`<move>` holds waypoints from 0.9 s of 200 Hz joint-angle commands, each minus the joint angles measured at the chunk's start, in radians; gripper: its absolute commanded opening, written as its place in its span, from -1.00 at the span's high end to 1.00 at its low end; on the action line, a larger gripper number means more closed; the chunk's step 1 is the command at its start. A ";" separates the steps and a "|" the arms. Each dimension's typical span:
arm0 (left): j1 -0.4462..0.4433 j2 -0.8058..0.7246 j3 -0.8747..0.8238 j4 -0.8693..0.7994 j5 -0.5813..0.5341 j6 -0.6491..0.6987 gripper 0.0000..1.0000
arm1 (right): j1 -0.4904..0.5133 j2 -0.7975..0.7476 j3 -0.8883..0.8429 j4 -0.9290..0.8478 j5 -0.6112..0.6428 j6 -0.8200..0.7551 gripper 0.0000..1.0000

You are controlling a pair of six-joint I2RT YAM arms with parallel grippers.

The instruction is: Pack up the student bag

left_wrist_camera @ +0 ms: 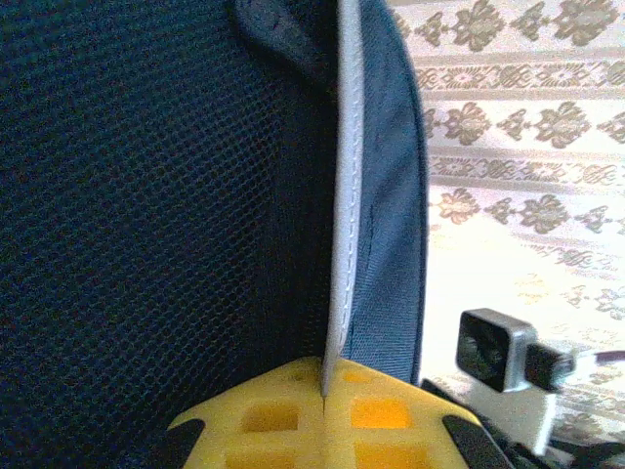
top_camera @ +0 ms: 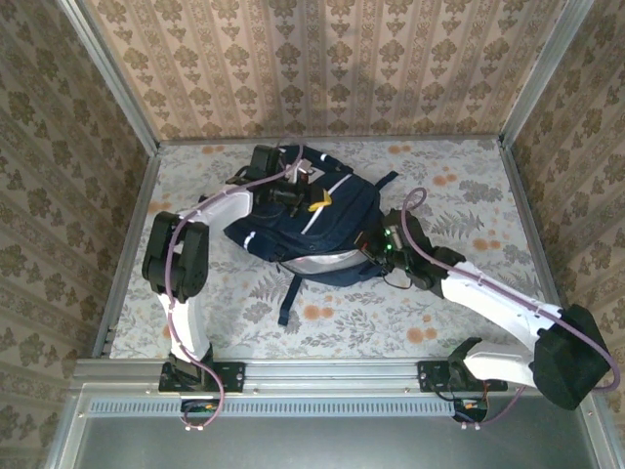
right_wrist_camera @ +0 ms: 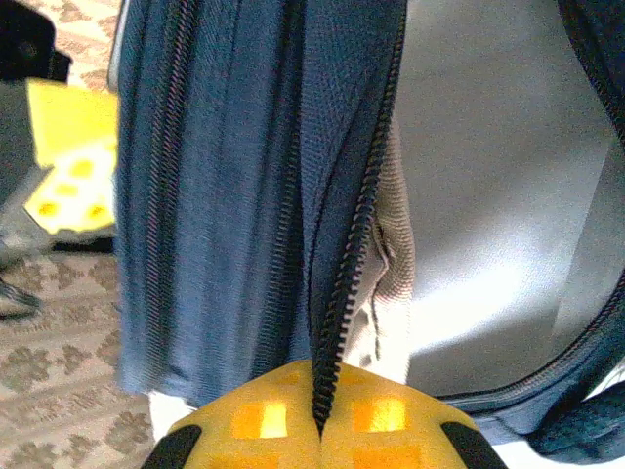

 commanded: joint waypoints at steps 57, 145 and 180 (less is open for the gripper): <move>0.146 -0.092 0.042 0.145 -0.090 -0.148 1.00 | 0.021 -0.137 -0.257 0.300 0.096 -0.424 1.00; 0.162 -0.166 0.046 0.172 -0.059 -0.203 1.00 | -0.040 0.010 -0.340 0.776 0.174 -0.600 1.00; 0.183 -0.181 0.034 0.166 -0.054 -0.198 1.00 | -0.119 0.178 -0.359 1.270 -0.086 -0.552 1.00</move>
